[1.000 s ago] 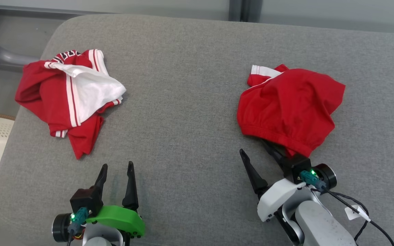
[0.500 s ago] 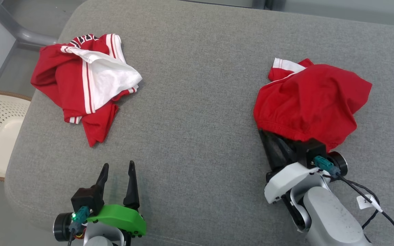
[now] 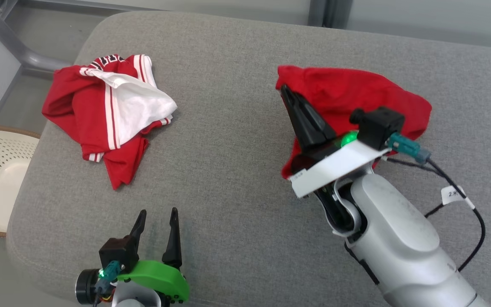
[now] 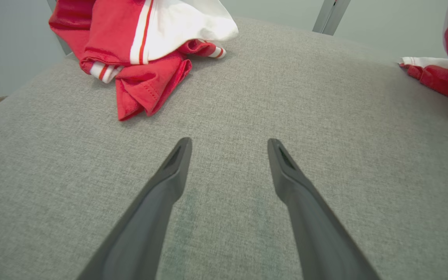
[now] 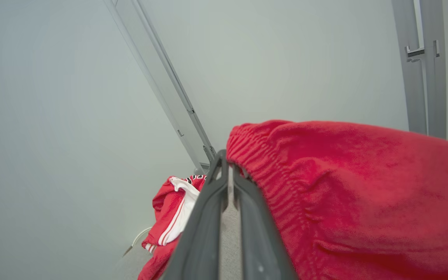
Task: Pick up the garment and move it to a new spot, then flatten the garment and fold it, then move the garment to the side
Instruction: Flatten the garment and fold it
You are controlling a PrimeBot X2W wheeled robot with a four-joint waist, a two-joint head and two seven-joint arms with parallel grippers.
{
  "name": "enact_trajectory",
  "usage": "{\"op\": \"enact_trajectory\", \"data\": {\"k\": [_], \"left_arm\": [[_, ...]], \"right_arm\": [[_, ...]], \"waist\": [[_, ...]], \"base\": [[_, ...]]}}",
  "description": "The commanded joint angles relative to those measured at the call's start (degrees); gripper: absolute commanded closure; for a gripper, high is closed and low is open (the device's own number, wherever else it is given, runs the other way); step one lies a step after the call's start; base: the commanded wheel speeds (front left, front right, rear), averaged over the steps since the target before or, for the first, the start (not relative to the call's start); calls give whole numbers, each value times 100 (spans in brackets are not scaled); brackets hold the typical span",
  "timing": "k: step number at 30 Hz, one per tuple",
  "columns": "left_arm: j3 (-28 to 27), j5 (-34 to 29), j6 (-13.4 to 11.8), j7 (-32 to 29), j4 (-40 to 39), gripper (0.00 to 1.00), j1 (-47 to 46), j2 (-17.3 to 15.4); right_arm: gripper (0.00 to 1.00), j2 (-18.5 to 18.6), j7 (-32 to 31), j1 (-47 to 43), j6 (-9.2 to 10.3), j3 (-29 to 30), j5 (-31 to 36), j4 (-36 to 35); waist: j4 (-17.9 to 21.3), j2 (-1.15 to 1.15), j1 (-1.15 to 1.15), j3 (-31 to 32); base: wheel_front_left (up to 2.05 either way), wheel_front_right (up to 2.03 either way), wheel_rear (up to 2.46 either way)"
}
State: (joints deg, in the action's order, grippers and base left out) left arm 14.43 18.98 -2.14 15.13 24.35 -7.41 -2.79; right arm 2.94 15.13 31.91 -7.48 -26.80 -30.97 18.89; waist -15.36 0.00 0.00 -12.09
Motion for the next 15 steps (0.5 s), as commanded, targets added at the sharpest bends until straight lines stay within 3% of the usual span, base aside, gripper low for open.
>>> {"op": "enact_trajectory", "data": {"k": [1,5,9,11,15], "left_arm": [[-1,52,13,3,25,0,78,-21],[-28,37,-6,3,69,0,180,-20],[-121,-26,-16,3,90,0,291,-17],[-141,-41,-1,3,113,0,306,-17],[-155,-54,44,3,131,0,265,-17]], "right_arm": [[100,6,4,218,-2,-67,-402,-169],[100,7,3,618,-2,-141,-1486,-778],[100,12,3,704,-2,241,-2118,-1371],[100,20,2,559,-2,612,-2146,-1419],[100,25,3,225,-2,1585,-1721,-747]], "waist": [[-39,0,0,158],[-9,0,0,297],[109,0,0,367],[191,0,0,366],[357,0,0,320]], "base": [[0,0,0],[0,0,0],[0,0,0],[0,0,0],[0,0,0]]}}
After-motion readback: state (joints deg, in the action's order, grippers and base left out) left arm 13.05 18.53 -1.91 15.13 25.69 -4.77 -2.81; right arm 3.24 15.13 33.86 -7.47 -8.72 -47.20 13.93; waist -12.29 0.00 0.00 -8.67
